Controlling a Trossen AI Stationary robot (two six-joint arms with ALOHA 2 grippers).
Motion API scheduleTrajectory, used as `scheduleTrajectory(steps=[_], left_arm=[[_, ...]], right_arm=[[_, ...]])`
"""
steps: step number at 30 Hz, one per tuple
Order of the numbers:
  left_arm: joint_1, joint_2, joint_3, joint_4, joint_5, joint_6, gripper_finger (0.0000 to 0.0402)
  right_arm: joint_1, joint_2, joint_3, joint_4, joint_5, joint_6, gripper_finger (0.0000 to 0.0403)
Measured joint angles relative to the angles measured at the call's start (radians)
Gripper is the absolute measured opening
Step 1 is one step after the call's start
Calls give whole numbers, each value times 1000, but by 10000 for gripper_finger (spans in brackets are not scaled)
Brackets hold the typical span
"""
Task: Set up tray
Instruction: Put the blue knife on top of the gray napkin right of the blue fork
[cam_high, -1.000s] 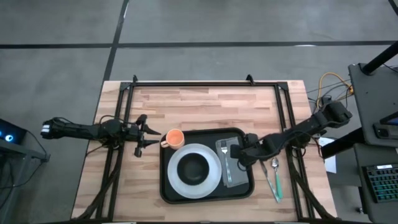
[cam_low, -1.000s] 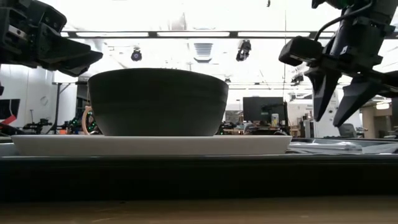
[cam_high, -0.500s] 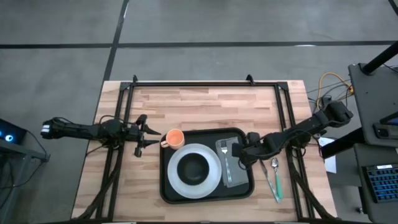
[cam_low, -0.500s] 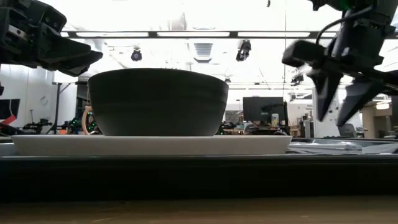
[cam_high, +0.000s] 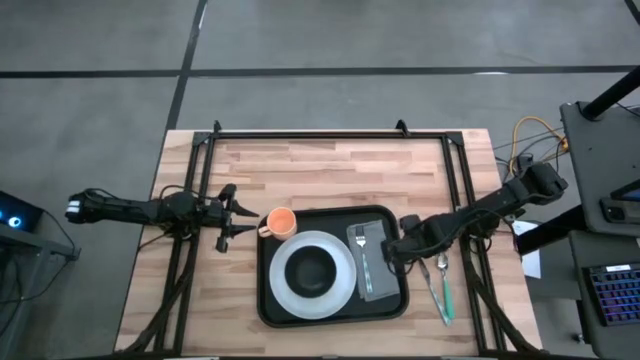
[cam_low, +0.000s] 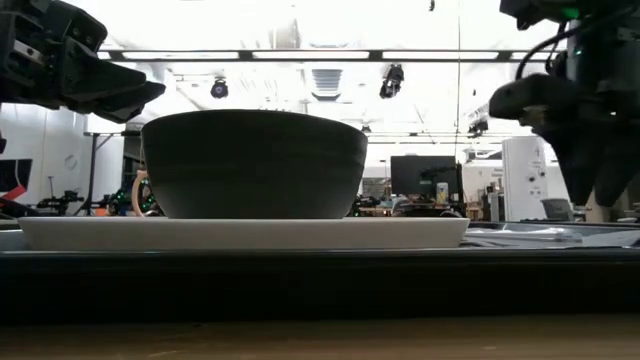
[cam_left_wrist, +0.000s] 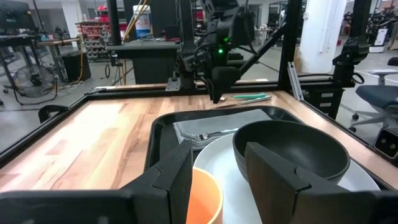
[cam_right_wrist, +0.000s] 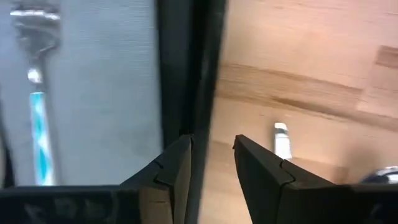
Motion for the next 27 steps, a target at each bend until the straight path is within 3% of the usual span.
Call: scheduleTrajectory(steps=[3, 6, 10, 13, 19, 27], left_arm=[[0, 0, 0, 0, 0, 0, 130], [0, 0, 0, 0, 0, 0, 130], [0, 0, 0, 0, 0, 0, 130], [0, 0, 0, 0, 0, 0, 130], [0, 0, 0, 0, 0, 0, 130], [0, 0, 0, 0, 0, 0, 130]], right_arm=[[-1, 0, 9, 21, 60, -36, 113], [5, 2, 11, 24, 161, -188, 110], [7, 2, 19, 27, 134, -382, 107], [8, 2, 20, 28, 85, -379, 104], [17, 2, 31, 29, 84, -362, 109], [153, -26, 30, 38, 109, -335, 101]])
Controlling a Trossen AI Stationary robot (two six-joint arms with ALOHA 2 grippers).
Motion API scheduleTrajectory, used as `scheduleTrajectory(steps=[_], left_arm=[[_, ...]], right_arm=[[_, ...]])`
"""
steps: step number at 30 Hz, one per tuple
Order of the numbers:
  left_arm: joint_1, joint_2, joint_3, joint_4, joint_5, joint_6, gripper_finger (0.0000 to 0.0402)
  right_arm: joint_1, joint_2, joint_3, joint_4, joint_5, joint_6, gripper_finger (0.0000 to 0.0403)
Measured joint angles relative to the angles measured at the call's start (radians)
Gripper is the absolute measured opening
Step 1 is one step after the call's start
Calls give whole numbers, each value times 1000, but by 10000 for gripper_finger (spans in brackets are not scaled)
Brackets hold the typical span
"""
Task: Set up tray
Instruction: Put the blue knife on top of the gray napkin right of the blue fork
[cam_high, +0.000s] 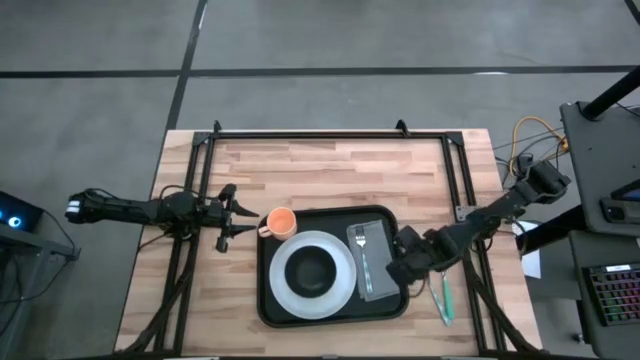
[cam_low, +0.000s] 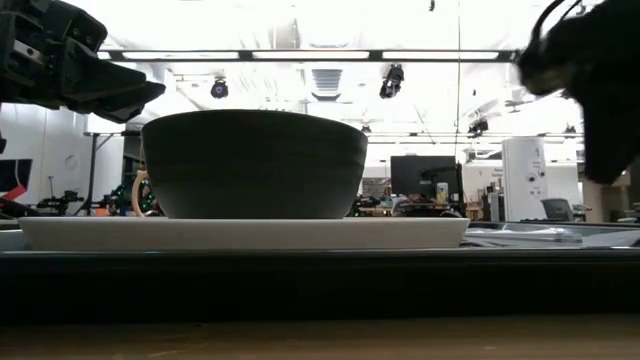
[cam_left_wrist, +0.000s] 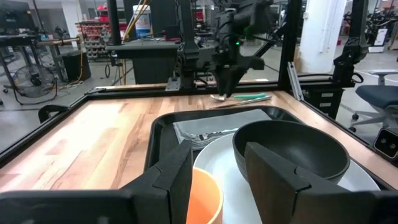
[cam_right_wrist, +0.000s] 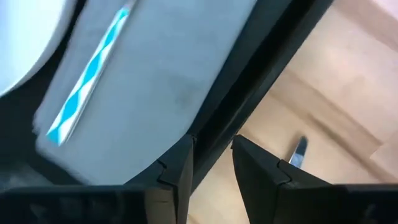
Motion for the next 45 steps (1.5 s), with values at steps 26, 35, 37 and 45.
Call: scheduleTrajectory(steps=[26, 35, 37, 45], left_arm=[[0, 0, 0, 0, 0, 0, 130], [0, 0, 0, 0, 0, 0, 130], [0, 0, 0, 0, 0, 0, 130], [0, 0, 0, 0, 0, 0, 130]], right_arm=[[333, 18, -14, 0, -234, 418, 102], [356, 115, -14, 7, -241, 437, 102], [357, 142, -15, 10, -247, 432, 102], [364, 195, -35, 63, -288, 437, 102]])
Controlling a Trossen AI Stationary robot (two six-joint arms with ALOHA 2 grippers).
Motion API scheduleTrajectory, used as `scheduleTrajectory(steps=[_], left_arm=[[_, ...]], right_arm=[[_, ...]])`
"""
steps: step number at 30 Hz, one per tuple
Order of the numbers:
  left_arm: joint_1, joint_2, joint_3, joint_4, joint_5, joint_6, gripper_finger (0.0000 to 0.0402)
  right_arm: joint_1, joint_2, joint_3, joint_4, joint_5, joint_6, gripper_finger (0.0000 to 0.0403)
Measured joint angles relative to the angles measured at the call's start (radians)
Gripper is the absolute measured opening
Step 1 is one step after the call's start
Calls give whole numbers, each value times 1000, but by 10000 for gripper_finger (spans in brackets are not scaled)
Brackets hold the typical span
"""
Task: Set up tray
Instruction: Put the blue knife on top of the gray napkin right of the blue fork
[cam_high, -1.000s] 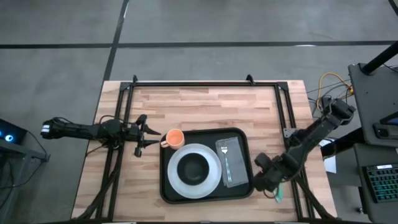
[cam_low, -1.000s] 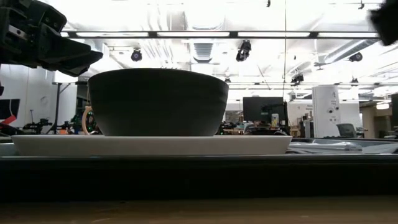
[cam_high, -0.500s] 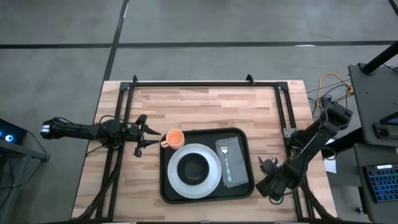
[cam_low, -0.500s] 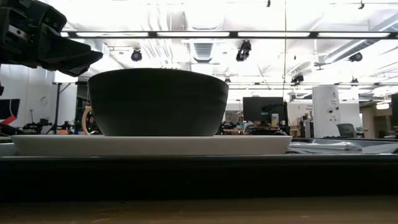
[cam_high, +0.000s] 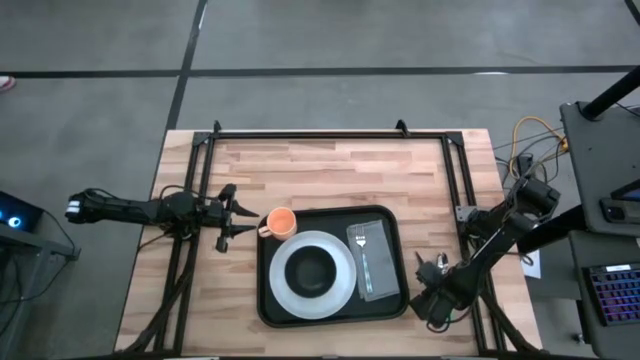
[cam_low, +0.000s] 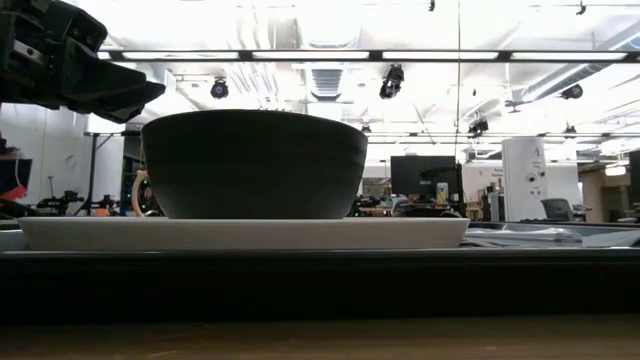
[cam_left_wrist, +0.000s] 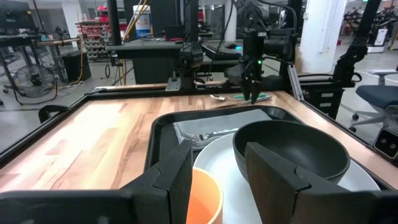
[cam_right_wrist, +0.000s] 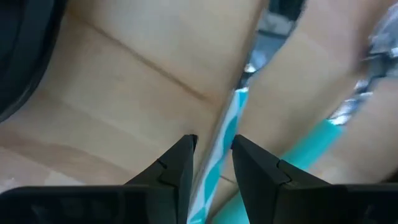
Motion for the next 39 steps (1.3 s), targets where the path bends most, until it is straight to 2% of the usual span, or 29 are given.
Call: scheduleTrajectory(steps=[6, 13, 22, 33, 39], left_arm=[[0, 0, 0, 0, 0, 0, 130], [0, 0, 0, -1, 0, 0, 130], [0, 1, 0, 0, 0, 0, 130], [0, 3, 0, -1, 1, 0, 130], [0, 5, 0, 0, 1, 0, 130]], right_arm=[[0, -11, -55, 127, -16, 34, 85], [0, -21, -61, 137, -25, 75, 21], [-16, -36, -62, 127, -29, 134, 15], [-49, -44, 54, -112, 17, 251, 13], [-117, -45, 189, -237, 177, 218, 13]])
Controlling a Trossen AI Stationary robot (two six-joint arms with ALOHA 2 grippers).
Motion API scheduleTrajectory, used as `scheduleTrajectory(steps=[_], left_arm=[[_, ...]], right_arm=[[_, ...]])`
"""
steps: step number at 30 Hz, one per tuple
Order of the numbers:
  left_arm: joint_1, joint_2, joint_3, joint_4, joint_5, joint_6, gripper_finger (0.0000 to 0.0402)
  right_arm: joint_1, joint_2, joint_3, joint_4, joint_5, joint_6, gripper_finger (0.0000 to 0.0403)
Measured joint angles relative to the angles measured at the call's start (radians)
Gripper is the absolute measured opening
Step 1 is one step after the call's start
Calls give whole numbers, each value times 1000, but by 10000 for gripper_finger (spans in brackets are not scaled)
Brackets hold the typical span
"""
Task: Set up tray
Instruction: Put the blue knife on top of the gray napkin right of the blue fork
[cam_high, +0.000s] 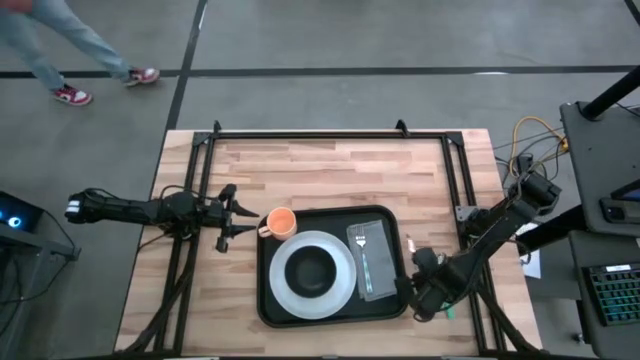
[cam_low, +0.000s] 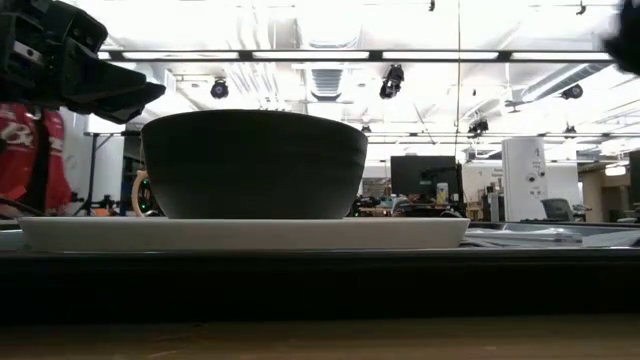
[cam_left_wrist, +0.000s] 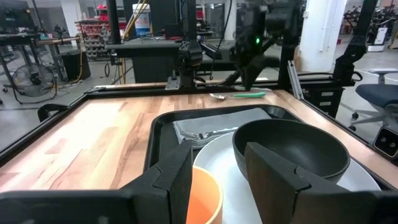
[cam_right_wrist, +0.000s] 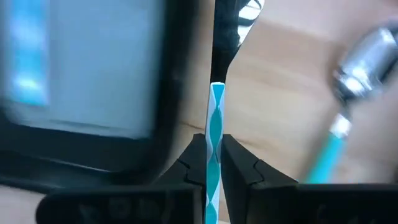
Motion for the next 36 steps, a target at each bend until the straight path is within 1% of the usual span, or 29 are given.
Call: scheduleTrajectory(steps=[5, 8, 11, 14, 18, 22, 25, 33, 36], left_arm=[[0, 0, 0, 0, 0, 0, 130], [0, 0, 0, 0, 0, 0, 130], [0, 0, 0, 0, 0, 0, 130], [0, 0, 0, 0, 0, 0, 130], [0, 0, 0, 0, 0, 0, 130], [0, 0, 0, 0, 1, 0, 130], [0, 0, 0, 0, 1, 0, 130], [0, 0, 0, 0, 0, 0, 130], [0, 0, 0, 0, 0, 0, 130]], right_arm=[[-85, 10, 100, -12, 157, -126, 13], [-144, 30, 146, -11, 199, -217, 13], [-202, 57, 177, -8, 206, -293, 13], [-250, 95, 203, -3, 205, -333, 13], [-287, 158, 229, 37, 186, -376, 13], [-298, 216, 252, 100, 172, -392, 13], [-308, 252, 274, 102, 161, -391, 13], [-337, 281, 283, 100, 109, -375, 13], [-349, 285, 281, 99, 105, -374, 13]])
